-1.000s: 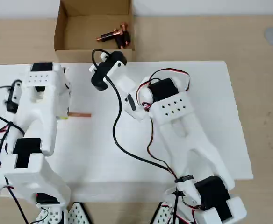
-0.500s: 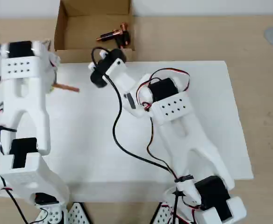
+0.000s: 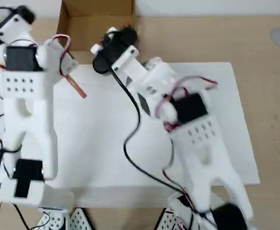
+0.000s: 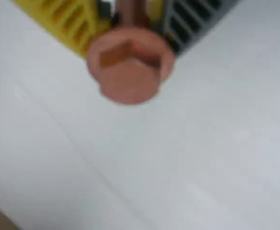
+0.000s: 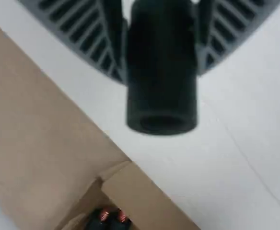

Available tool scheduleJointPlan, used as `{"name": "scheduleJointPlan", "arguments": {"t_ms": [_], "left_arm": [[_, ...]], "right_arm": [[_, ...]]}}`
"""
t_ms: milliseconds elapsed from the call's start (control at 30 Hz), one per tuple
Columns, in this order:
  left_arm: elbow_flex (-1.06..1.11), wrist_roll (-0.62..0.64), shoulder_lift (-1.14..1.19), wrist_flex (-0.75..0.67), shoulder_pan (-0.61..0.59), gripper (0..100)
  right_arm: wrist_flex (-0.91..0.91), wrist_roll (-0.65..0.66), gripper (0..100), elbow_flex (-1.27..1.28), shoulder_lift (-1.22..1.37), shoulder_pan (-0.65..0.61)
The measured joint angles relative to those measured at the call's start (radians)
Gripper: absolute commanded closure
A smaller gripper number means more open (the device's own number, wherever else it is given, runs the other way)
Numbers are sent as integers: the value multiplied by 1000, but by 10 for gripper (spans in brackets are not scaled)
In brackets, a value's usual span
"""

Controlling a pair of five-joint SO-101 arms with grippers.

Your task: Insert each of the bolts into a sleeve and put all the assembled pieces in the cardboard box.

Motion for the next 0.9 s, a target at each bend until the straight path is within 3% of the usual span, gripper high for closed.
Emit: {"name": "scheduleJointPlan", "arguments": {"t_ms": [300, 500, 700, 900], "left_arm": [[0, -29, -158, 0, 12, 990], [103, -29, -169, 0, 15, 990], [379, -29, -183, -98, 17, 990], [687, -29, -428, -321, 66, 991]], "right_arm": [[15, -204, 988, 307, -423, 26], [-181, -379, 988, 649, -629, 3], [-496, -358, 988, 980, -795, -23], [-654, -338, 988, 1166, -901, -43]]}}
